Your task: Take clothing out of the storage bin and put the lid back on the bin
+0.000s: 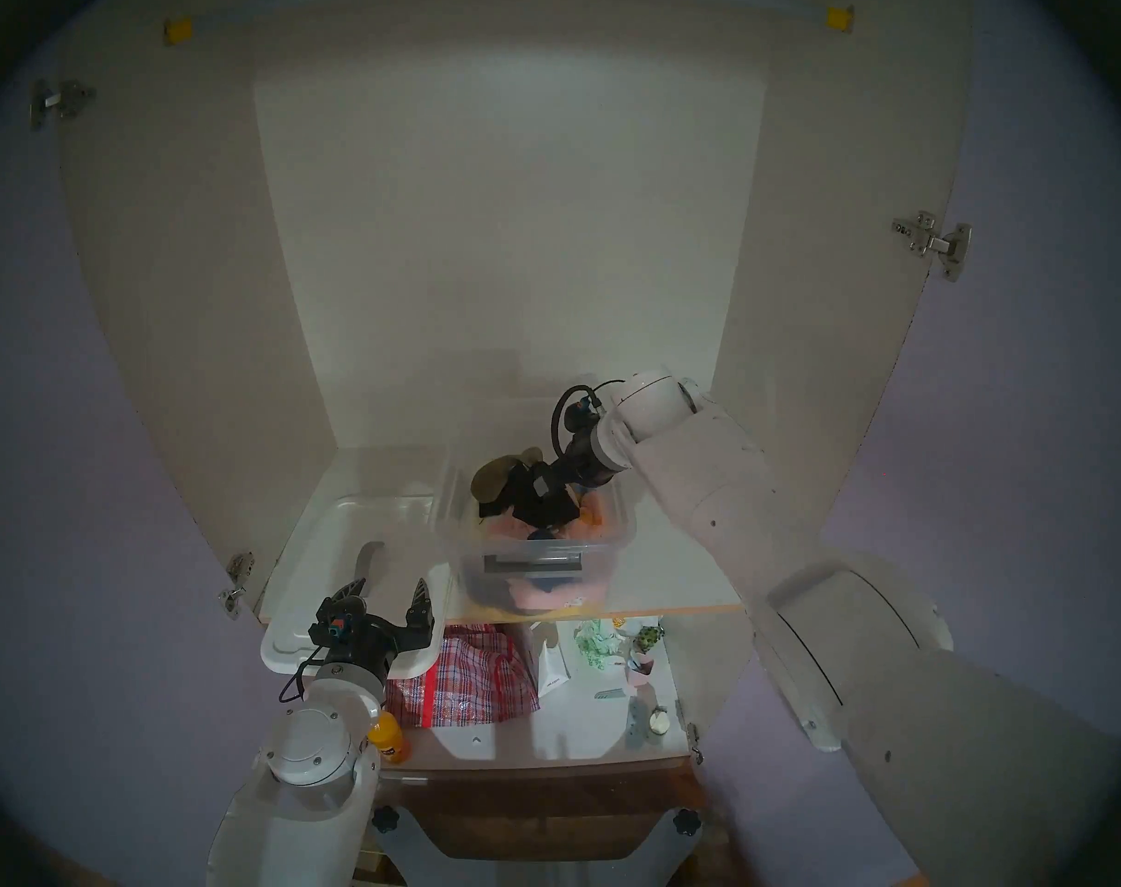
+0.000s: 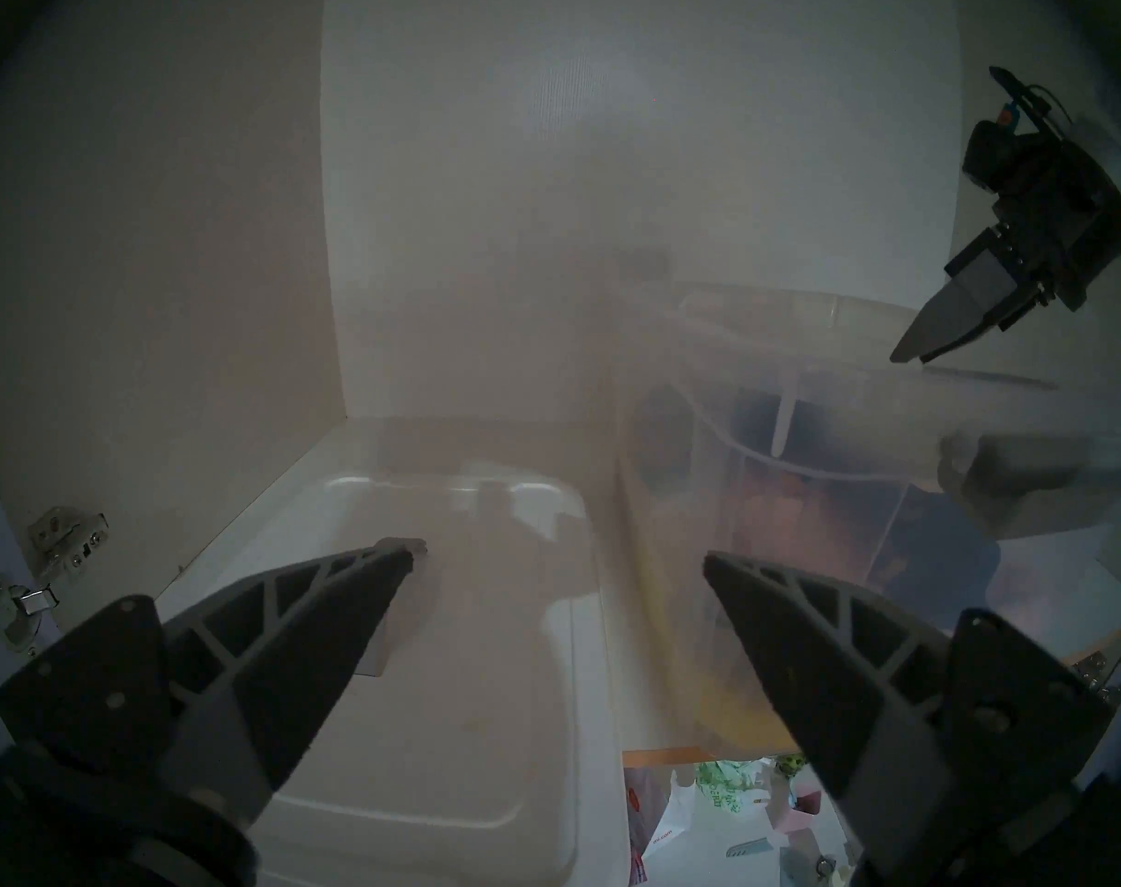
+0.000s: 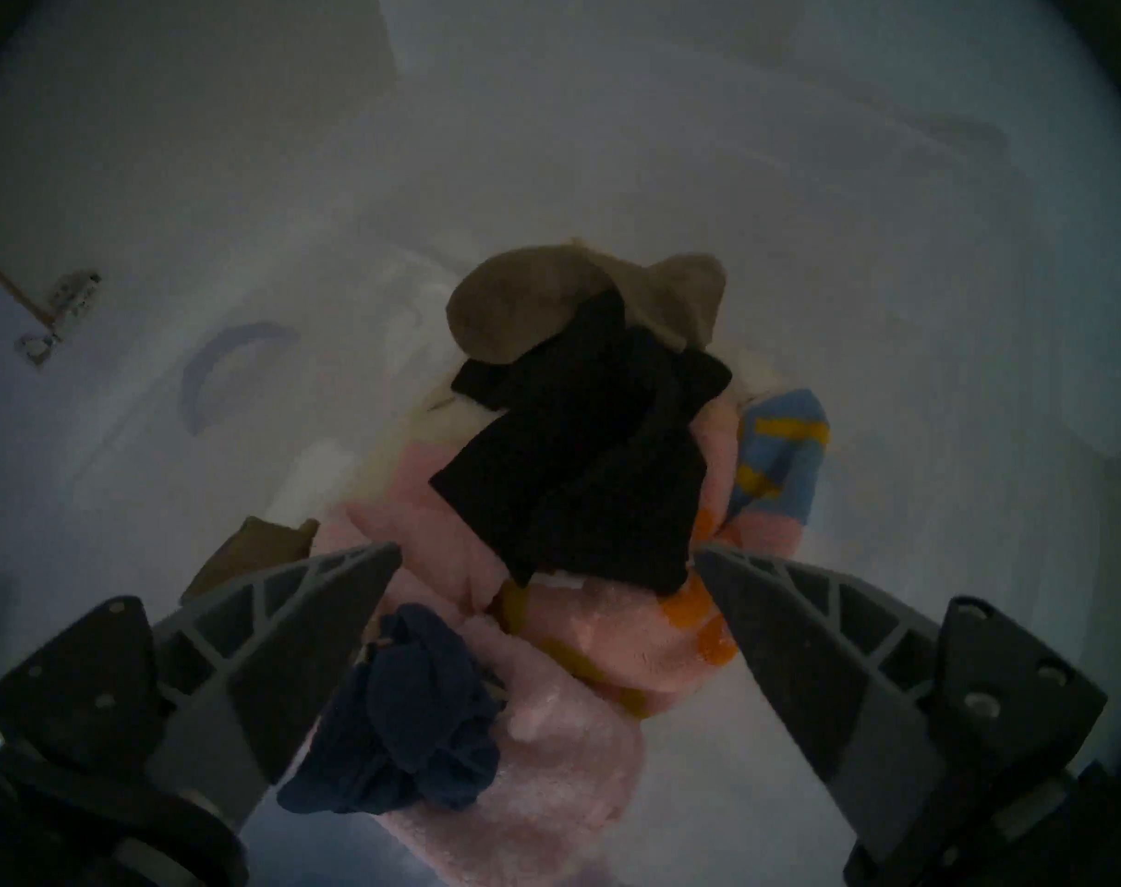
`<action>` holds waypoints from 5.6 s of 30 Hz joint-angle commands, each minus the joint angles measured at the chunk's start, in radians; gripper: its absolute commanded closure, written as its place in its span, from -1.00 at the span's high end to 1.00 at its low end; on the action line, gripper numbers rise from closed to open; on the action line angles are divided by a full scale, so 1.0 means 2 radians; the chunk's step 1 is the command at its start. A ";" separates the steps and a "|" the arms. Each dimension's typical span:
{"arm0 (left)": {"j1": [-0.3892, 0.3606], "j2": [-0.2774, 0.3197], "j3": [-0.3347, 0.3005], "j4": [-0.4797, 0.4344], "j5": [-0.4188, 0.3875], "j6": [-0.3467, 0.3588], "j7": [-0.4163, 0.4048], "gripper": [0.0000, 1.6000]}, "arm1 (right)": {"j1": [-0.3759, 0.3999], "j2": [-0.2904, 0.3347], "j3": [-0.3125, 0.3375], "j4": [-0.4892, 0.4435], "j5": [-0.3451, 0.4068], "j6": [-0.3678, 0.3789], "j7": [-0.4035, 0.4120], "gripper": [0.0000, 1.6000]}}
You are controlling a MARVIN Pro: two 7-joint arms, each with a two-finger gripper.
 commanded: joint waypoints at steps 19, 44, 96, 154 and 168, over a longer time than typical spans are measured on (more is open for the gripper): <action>-0.006 0.000 0.001 -0.010 0.000 -0.004 0.000 1.00 | 0.147 -0.133 -0.174 0.255 -0.060 -0.046 0.050 1.00; -0.006 0.000 0.002 -0.009 0.000 -0.004 0.001 1.00 | 0.156 -0.124 -0.177 0.284 -0.050 -0.070 0.143 1.00; -0.009 0.000 0.003 -0.004 0.000 -0.004 0.006 1.00 | 0.170 -0.124 -0.341 0.273 -0.121 -0.168 0.211 -1.00; -0.012 0.000 0.004 0.003 0.001 -0.004 0.010 1.00 | 0.132 -0.122 -0.278 0.297 -0.078 -0.182 0.226 -1.00; -0.012 0.001 0.005 0.000 0.001 -0.005 0.010 1.00 | 0.212 -0.121 -0.220 0.295 -0.049 -0.174 0.198 -1.00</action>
